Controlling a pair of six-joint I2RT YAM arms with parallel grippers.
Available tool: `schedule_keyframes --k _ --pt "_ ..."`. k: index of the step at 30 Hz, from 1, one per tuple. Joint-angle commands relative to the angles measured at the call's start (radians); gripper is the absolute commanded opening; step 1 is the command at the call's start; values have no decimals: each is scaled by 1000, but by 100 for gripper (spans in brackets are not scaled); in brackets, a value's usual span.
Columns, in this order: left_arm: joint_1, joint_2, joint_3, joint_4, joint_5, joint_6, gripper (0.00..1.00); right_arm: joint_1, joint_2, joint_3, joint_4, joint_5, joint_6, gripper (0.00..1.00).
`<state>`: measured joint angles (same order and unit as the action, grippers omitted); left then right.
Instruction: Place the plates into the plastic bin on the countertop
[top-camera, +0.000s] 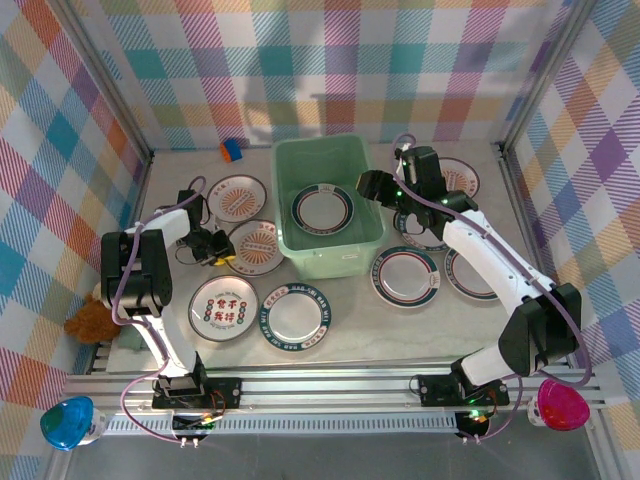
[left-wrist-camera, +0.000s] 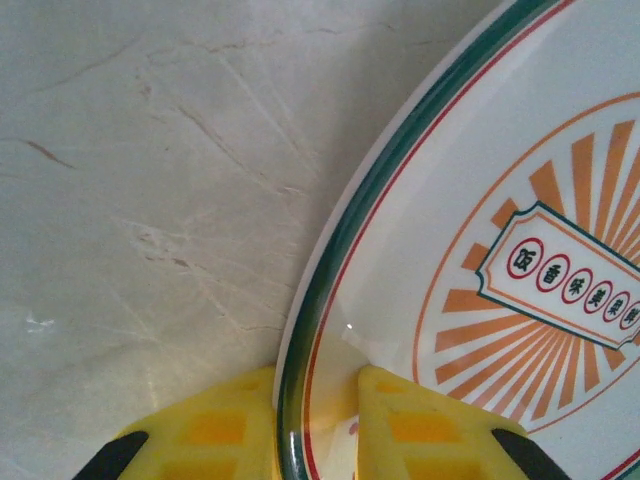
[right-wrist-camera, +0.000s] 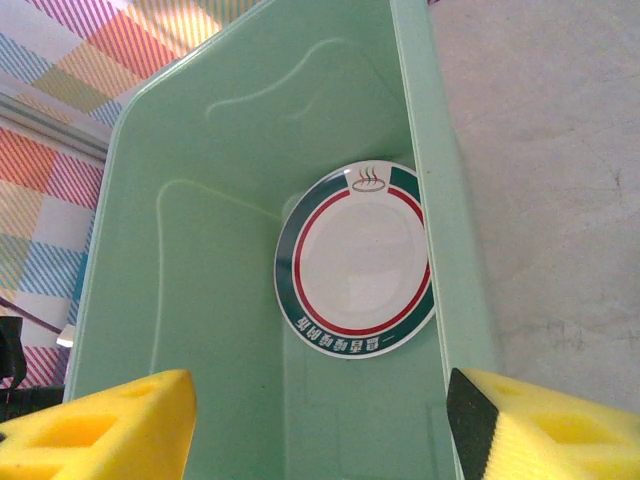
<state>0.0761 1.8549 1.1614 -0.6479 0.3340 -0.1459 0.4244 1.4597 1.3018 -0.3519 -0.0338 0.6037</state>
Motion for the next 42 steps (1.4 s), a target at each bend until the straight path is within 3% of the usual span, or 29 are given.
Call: schedule_keyframes --k 1,18,29,42 --pt "-7 -15 -20 -24 -40 -3 14 -8 -45 -7 25 5 22 68" --pt "-7 -219 -3 -88 -23 -58 0 -7 -114 -68 39 8 31 68" --pt "-7 -366 5 -110 -3 -125 0 -8 -166 -85 48 -6 -38 69" --pt "28 -604 146 -159 -122 -181 0 -7 -148 -1 7 -160 -57 69"
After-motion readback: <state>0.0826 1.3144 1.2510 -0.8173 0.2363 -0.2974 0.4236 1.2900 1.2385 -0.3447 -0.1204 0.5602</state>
